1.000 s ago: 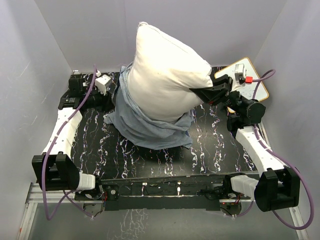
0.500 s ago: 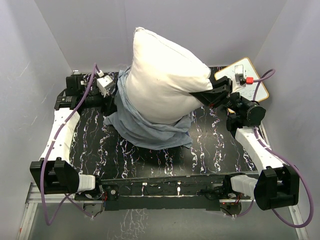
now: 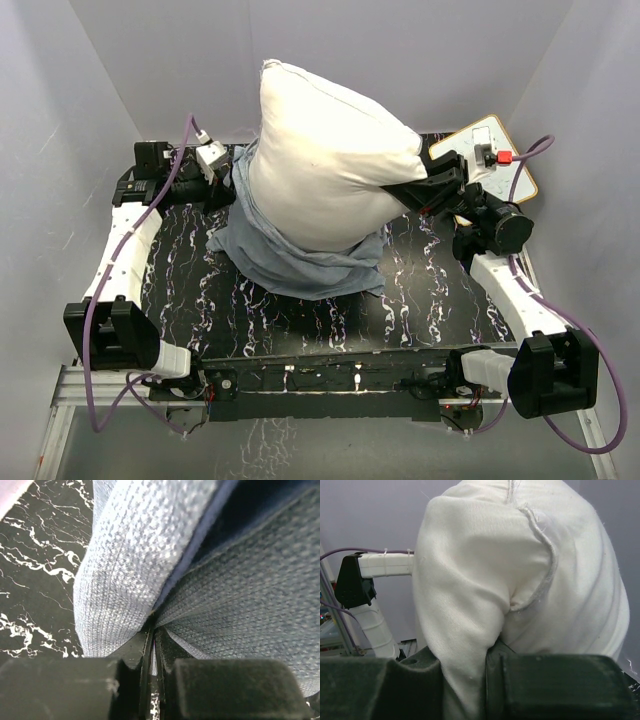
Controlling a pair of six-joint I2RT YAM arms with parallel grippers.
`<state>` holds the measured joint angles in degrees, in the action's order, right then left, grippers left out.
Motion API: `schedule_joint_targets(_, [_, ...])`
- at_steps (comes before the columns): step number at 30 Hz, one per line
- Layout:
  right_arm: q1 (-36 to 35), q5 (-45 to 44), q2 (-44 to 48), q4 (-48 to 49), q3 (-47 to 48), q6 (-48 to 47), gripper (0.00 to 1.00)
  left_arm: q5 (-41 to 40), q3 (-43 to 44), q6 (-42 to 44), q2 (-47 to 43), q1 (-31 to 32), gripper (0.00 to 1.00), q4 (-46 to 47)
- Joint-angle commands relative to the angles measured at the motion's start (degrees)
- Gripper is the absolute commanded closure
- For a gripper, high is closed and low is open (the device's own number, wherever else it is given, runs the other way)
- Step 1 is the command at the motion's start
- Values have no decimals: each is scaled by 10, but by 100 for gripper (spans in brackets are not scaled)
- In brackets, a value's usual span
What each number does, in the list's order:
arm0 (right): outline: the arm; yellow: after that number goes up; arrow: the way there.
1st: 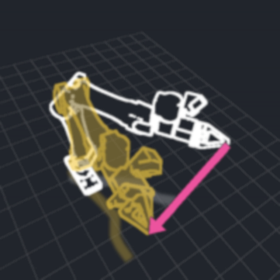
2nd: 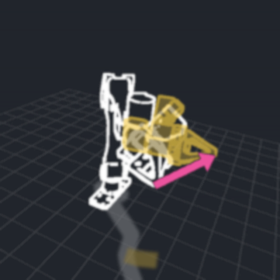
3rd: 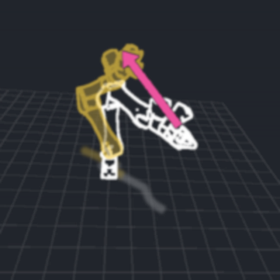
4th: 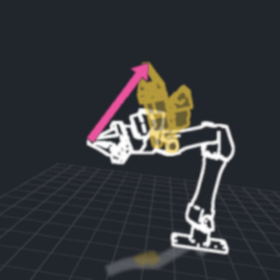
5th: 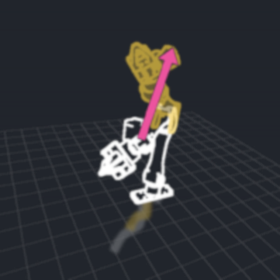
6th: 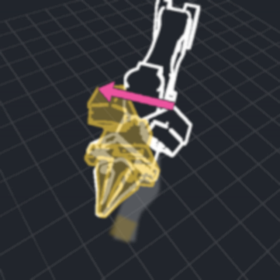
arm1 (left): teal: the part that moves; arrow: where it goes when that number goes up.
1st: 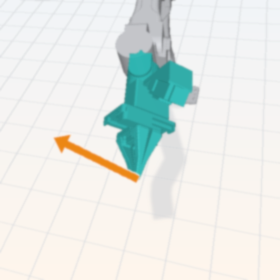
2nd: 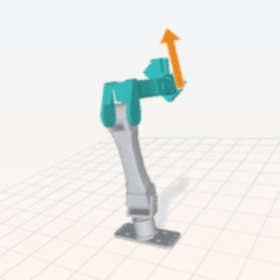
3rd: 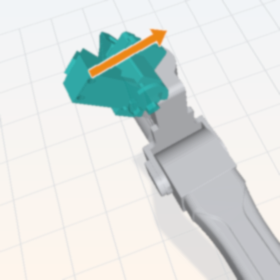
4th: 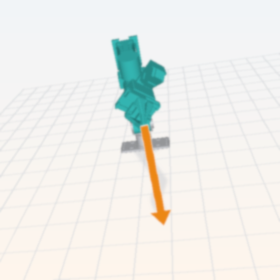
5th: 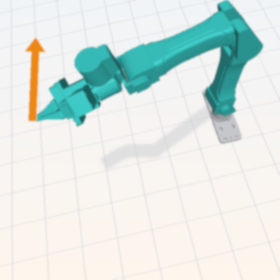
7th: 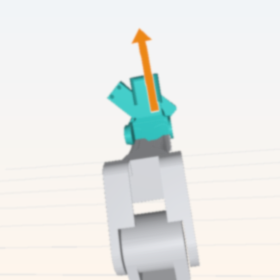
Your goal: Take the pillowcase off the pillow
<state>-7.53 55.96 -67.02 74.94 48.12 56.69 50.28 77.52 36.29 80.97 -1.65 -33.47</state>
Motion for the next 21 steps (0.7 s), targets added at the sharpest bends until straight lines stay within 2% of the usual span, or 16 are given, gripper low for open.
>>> schedule_joint_targets(1, [-5, -31, 2, 35, 35, 30, 92, 13, -12, 42, -11, 0, 100, -54])
schedule_joint_targets(7, [-4, -69, 16, 18, 39, 18, 92, -34, -70, 37, -23, -5, 100, -26])
schedule_joint_targets(12, [1, -124, 45, -30, 29, -30, 92, -103, -120, 37, -23, -6, 100, 7])
schedule_joint_targets(13, [5, -170, 64, -72, 20, -60, 92, -139, -140, 43, -23, -6, 100, 20])
schedule_joint_targets(17, [7, -280, 106, -208, 7, -165, 92, -178, -157, 44, -39, -7, 100, 29])
schedule_joint_targets(19, [6, -317, 121, -242, -4, -186, 92, -169, -146, 43, -37, -9, 59, 2])
schedule_joint_targets(21, [6, -320, 125, -254, -13, -190, 92, -153, -126, 48, -31, -12, 37, -32])
